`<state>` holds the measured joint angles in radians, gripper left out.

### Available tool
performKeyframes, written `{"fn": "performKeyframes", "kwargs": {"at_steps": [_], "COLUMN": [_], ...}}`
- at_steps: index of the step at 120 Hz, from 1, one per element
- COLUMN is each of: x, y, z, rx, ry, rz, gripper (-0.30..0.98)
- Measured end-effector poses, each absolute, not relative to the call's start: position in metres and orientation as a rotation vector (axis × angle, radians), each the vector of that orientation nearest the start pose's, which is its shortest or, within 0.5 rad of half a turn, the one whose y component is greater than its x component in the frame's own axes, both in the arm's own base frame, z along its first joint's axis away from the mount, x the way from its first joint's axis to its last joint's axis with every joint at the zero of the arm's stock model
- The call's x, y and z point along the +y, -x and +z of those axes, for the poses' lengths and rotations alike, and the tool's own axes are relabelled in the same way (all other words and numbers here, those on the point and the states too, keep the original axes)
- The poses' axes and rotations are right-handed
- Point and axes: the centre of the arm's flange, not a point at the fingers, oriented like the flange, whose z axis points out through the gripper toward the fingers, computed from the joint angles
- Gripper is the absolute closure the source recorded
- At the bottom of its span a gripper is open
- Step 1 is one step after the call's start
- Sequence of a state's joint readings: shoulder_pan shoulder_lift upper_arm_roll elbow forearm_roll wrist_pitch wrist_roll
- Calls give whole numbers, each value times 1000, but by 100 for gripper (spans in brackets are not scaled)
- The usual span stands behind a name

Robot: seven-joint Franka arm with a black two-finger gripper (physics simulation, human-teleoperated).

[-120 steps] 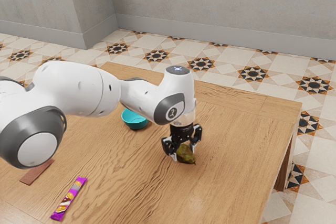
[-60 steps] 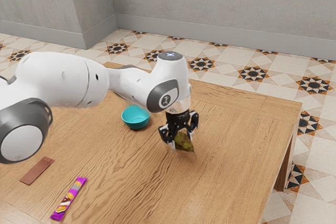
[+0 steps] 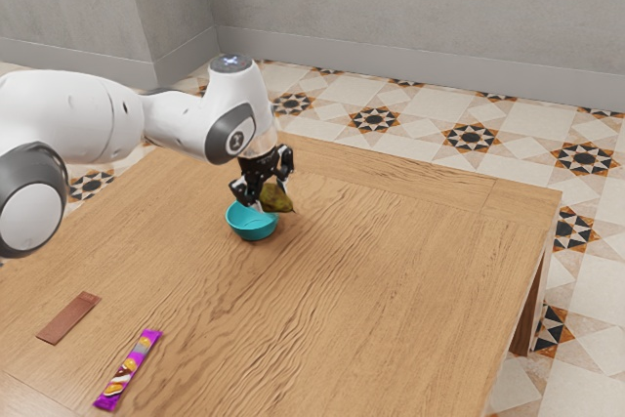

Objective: Place the pear in the bowl.

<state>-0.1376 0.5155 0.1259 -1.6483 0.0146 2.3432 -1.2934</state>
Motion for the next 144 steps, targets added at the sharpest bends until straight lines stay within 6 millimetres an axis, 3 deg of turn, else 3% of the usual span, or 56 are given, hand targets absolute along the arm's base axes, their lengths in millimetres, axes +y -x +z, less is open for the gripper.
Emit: {"fn": "performKeyframes", "kwargs": {"at_steps": [12, 36, 58, 64, 72, 87, 105, 120, 144], "x": [4, 27, 34, 31, 19, 14, 11, 9, 11], "y": [-700, -700, -700, -700, -690, -654, -604, -586, -572], "z": [324, 316, 314, 321, 355, 473, 571, 615, 644], "rx": [-1905, -1951, -1961, -1955, -1931, -1848, -1596, -1369, -1014], "ry": [2552, 2523, 2518, 2529, 2572, 2667, 2830, 2981, 3130], "rz": [-303, -306, -311, -323, -361, -420, -404, -303, -151], "gripper": [31, 29, 14, 12, 9, 6, 4, 3, 3]}}
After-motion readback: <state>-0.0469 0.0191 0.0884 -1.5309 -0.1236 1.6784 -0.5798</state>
